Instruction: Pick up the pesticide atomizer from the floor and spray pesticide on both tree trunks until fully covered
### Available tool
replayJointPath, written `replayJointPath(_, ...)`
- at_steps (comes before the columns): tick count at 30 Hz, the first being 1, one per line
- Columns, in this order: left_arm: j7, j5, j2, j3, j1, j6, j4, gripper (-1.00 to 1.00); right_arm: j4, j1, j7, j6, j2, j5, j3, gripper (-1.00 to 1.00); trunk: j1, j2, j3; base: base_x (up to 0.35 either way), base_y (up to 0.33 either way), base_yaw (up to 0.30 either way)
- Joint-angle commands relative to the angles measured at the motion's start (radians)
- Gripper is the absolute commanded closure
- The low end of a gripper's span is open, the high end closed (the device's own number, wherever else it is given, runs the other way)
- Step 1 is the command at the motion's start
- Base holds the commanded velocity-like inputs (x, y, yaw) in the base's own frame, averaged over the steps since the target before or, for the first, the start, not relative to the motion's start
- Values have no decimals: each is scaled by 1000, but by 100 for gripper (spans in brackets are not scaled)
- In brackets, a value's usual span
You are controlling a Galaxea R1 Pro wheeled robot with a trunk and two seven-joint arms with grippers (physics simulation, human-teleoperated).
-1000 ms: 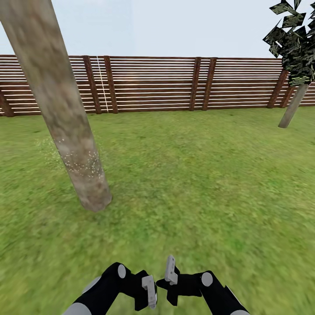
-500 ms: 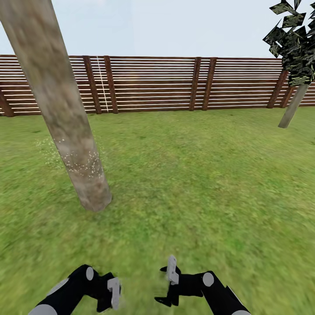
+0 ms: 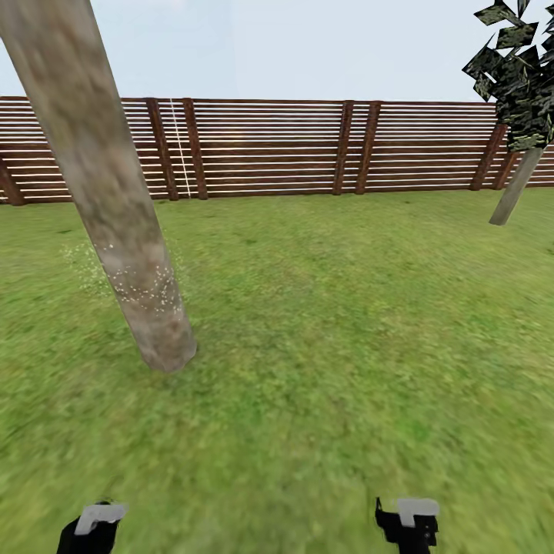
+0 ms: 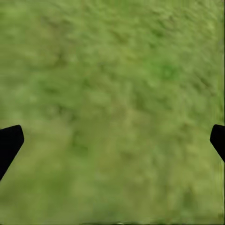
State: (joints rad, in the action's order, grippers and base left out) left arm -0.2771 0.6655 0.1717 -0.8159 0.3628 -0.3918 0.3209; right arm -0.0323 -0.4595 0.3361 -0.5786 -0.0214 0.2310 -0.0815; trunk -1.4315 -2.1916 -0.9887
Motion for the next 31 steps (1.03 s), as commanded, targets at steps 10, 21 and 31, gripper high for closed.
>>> replayJointPath(10,151,-56,0,-102,-16,-26,-73,100,4,-1,4,-9,5,-58,2,-100,0,0,-1,0,0,0)
replayJointPath(21,154,-56,2,-103,-16,-27,-81,100,7,96,6,0,8,-59,0,-100,0,0,-1,0,0,0)
replayJointPath(31,154,-56,1,-103,-16,-27,-82,100,6,98,6,0,8,-59,0,-100,0,0,-1,0,0,0)
